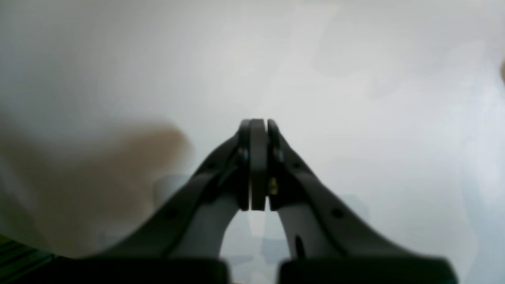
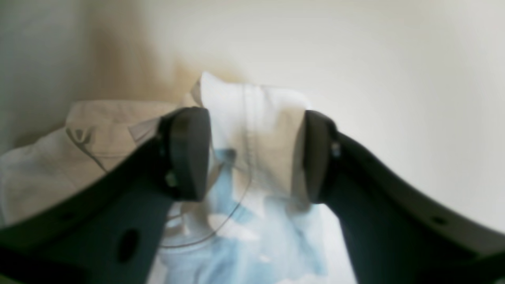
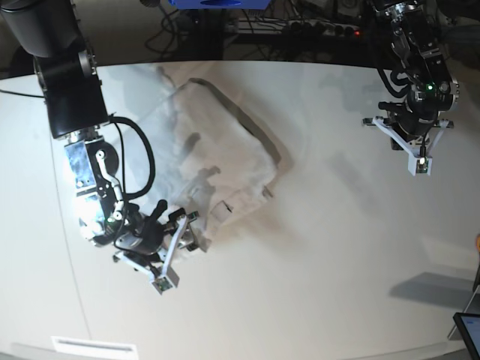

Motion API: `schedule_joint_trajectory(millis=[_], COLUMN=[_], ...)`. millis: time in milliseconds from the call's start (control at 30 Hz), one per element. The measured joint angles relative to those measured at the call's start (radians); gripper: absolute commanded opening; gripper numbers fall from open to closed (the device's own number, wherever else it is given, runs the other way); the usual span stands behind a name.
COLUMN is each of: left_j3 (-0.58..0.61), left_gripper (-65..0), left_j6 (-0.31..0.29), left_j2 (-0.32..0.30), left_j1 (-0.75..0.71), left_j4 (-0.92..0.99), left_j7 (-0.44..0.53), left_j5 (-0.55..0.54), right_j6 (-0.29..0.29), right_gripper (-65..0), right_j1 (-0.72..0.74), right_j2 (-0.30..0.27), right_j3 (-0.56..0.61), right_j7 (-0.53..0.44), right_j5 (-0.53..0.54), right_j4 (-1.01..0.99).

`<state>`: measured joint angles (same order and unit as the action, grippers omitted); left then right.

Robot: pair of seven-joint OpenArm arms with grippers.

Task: Fold the T-shirt properly
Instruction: 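Grasp the shirt's hem corner with the right gripper and drag it to square the shirt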

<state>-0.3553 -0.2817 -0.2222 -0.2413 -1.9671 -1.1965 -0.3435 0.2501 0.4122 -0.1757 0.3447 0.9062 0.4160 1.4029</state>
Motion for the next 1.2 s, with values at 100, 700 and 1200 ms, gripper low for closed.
schedule_joint_trajectory(millis=[100, 700, 1200], left_j3=[0.0, 0.0, 0.0], left_gripper=[-65.0, -65.0, -65.0], left_j6=[0.0, 0.0, 0.0], left_j2=[0.001, 0.0, 0.0], left_j1=[0.0, 0.0, 0.0], left_j4=[0.001, 0.002, 0.002], left_j7=[0.0, 0.0, 0.0], left_j5=[-0.001, 0.0, 0.002], right_j6=[0.0, -0.003, -0.008], right_gripper=[-51.8, -64.7, -64.7], right_j1=[0.0, 0.012, 0.063], right_j2=[-0.001, 0.004, 0.0], right_j3=[0.0, -0.041, -0.177], right_j7=[0.0, -0.008, -0.023], right_j5=[0.0, 0.004, -0.005], right_j4=[0.0, -0.039, -0.163])
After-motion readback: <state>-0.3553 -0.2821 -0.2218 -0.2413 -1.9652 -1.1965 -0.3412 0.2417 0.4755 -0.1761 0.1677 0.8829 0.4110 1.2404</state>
